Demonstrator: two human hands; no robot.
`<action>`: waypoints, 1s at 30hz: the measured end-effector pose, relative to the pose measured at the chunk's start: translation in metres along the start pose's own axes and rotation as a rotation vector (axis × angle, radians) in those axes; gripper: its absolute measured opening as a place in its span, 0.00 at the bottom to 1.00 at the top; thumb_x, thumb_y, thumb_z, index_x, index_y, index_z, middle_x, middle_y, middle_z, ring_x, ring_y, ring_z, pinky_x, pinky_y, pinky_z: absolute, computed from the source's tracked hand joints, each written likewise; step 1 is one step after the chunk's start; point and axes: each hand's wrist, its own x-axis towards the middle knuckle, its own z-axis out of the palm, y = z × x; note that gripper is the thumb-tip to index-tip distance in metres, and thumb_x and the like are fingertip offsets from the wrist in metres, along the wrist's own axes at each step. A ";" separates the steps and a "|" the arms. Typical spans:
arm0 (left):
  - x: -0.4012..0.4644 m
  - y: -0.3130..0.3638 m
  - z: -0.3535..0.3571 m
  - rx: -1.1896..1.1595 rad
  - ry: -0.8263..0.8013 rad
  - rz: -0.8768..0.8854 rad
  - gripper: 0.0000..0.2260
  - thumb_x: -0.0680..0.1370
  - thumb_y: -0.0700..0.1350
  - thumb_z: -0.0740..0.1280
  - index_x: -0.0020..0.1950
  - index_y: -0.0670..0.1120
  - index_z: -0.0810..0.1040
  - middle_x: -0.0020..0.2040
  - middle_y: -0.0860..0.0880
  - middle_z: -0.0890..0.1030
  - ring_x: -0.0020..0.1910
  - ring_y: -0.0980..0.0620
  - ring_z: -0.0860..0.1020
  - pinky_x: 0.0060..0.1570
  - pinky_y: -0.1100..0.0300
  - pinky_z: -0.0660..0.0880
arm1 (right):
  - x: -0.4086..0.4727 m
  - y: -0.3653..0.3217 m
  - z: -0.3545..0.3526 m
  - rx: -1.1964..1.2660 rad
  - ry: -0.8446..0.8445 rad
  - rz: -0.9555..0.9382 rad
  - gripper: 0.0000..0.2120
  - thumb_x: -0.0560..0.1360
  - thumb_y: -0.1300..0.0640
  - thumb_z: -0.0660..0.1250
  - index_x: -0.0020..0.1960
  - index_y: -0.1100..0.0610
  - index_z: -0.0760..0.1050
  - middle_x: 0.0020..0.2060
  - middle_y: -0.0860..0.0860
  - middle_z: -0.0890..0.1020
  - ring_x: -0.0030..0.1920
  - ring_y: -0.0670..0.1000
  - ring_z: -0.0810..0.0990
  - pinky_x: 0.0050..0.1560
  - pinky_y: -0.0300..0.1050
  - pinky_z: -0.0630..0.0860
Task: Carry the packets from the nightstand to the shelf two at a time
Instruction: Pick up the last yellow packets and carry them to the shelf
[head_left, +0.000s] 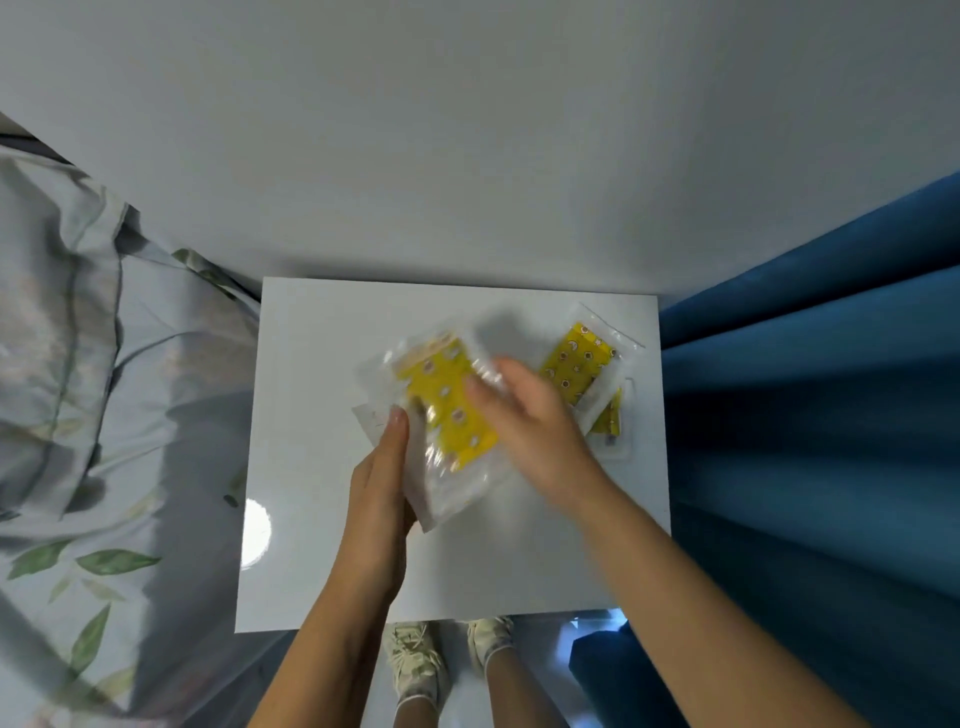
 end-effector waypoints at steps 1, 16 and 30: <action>0.000 0.000 0.001 0.000 0.040 0.011 0.16 0.71 0.65 0.68 0.41 0.53 0.85 0.47 0.46 0.84 0.48 0.48 0.82 0.52 0.53 0.75 | -0.008 0.004 0.004 -0.116 -0.102 -0.002 0.15 0.76 0.49 0.65 0.46 0.62 0.75 0.35 0.49 0.75 0.37 0.45 0.72 0.39 0.45 0.71; -0.015 -0.014 -0.019 -0.032 0.334 0.025 0.07 0.77 0.50 0.68 0.44 0.48 0.80 0.33 0.54 0.85 0.33 0.56 0.83 0.37 0.60 0.78 | 0.063 0.043 -0.061 -0.534 0.727 0.548 0.53 0.57 0.33 0.76 0.70 0.61 0.61 0.68 0.58 0.66 0.69 0.59 0.63 0.62 0.57 0.68; -0.029 -0.019 -0.029 0.037 0.322 0.026 0.07 0.77 0.50 0.68 0.44 0.48 0.81 0.34 0.54 0.85 0.34 0.57 0.83 0.33 0.66 0.77 | 0.065 0.020 -0.047 0.009 0.796 0.036 0.10 0.69 0.49 0.76 0.42 0.54 0.79 0.39 0.47 0.82 0.43 0.51 0.83 0.50 0.48 0.81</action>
